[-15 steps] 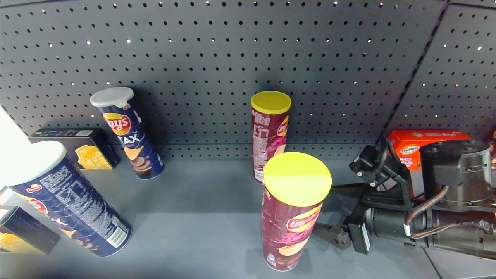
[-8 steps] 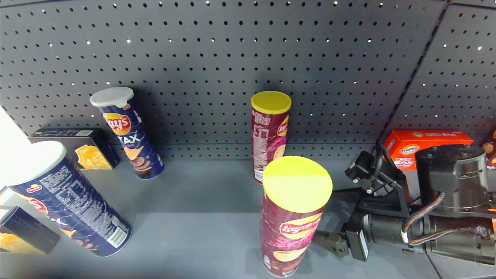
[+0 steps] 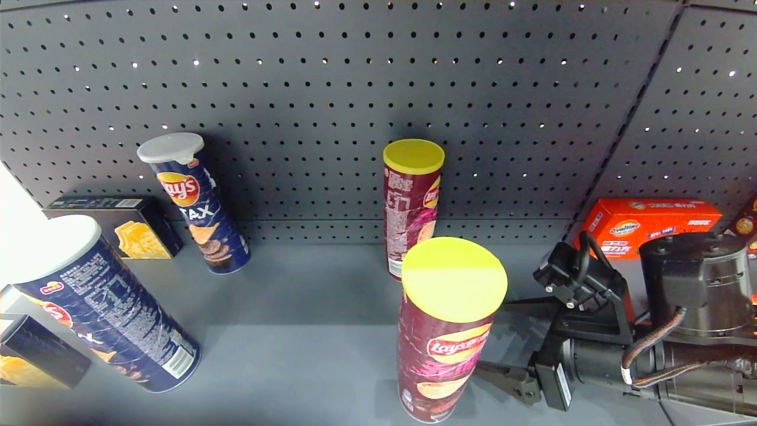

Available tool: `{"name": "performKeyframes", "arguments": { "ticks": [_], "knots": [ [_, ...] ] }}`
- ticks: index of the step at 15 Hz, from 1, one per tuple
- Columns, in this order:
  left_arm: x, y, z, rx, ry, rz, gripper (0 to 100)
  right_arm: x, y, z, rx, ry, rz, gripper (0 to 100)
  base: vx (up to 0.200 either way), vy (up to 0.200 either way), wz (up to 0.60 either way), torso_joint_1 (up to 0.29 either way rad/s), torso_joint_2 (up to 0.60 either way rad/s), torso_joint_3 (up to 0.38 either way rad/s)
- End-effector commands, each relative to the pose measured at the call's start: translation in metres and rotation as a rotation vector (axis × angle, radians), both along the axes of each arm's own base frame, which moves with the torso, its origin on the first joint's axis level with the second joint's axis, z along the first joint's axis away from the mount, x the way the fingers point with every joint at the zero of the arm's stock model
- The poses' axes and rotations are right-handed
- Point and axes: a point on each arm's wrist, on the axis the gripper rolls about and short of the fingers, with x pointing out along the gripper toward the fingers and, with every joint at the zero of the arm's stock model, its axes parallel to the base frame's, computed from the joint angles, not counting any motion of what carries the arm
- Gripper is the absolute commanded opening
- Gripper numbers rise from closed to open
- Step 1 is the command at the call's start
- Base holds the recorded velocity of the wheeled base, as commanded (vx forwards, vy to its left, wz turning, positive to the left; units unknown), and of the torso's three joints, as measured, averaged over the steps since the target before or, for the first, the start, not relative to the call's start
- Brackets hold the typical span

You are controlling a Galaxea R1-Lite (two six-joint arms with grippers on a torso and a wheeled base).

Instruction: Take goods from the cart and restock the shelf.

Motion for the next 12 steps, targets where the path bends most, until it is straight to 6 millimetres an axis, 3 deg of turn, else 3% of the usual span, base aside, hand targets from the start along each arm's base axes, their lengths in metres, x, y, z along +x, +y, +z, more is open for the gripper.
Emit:
{"name": "performKeyframes", "arguments": {
  "ticks": [1,6,12],
  "knots": [
    [0.0,0.0,0.0,0.0,0.002,0.001,100,-0.002,-0.001,0.002,0.006,-0.007,0.005,100,0.0,0.0,0.0,0.0,0.0,0.0],
    [0.0,0.0,0.0,0.0,0.0,0.001,100,-0.005,0.002,-0.001,-0.001,0.002,0.018,100,0.0,0.0,0.0,0.0,0.0,0.0],
    [0.0,0.0,0.0,0.0,0.002,0.0,100,-0.017,-0.01,-0.003,-0.001,0.002,0.015,100,0.0,0.0,0.0,0.0,0.0,0.0]
  ]
}}
